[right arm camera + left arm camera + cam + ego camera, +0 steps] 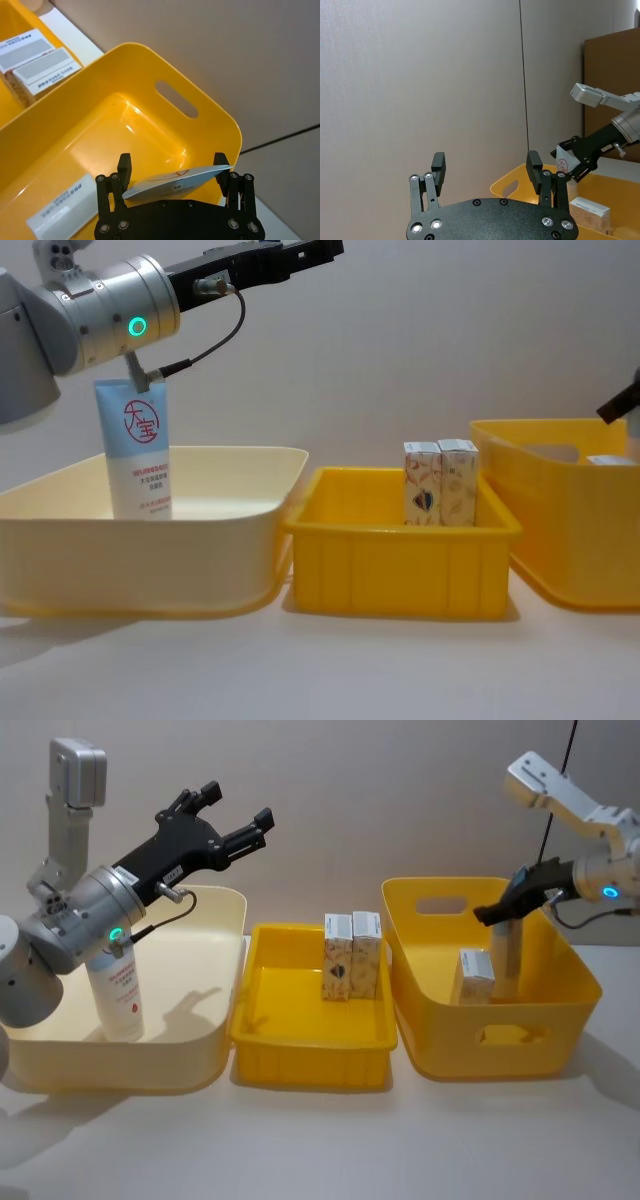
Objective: Bimanual collaborative sorting of washing and personal care products
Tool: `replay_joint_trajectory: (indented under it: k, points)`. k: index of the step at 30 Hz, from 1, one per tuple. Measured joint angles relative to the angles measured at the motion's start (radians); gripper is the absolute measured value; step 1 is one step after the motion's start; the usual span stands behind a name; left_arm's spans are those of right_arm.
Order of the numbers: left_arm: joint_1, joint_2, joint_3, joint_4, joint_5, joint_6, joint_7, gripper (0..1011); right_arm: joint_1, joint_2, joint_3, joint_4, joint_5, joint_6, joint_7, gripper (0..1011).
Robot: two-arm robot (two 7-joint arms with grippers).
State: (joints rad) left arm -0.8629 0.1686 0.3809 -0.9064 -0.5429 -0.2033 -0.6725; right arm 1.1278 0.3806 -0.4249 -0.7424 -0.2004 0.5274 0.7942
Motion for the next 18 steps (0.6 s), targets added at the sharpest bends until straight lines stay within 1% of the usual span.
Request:
replay_joint_trajectory:
  k: [3,4,8,9,11,14,18]
  points:
    - [0.0,0.0,0.0,0.0,0.0,0.0,0.0,1002,0.013,-0.016,-0.001,0.031,0.0,-0.033,-0.025,1001]
    - [0.0,0.0,0.0,0.0,0.0,0.0,0.0,1001,0.019,-0.027,0.002,0.049,0.002,-0.048,-0.039,1001]
    - [0.0,0.0,0.0,0.0,0.0,0.0,0.0,1002,0.03,-0.048,0.01,0.085,0.011,-0.078,-0.072,1001]
    - [0.0,0.0,0.0,0.0,0.0,0.0,0.0,1002,0.039,-0.061,0.015,0.104,0.015,-0.095,-0.092,1001]
    - [0.0,0.0,0.0,0.0,0.0,0.0,0.0,1001,0.049,-0.076,0.021,0.134,0.021,-0.116,-0.118,1001]
    - [0.0,0.0,0.0,0.0,0.0,0.0,0.0,1001,0.06,-0.094,0.028,0.164,0.028,-0.14,-0.143,1001]
    - [0.0,0.0,0.0,0.0,0.0,0.0,0.0,1001,0.069,-0.107,0.032,0.189,0.033,-0.157,-0.164,1001]
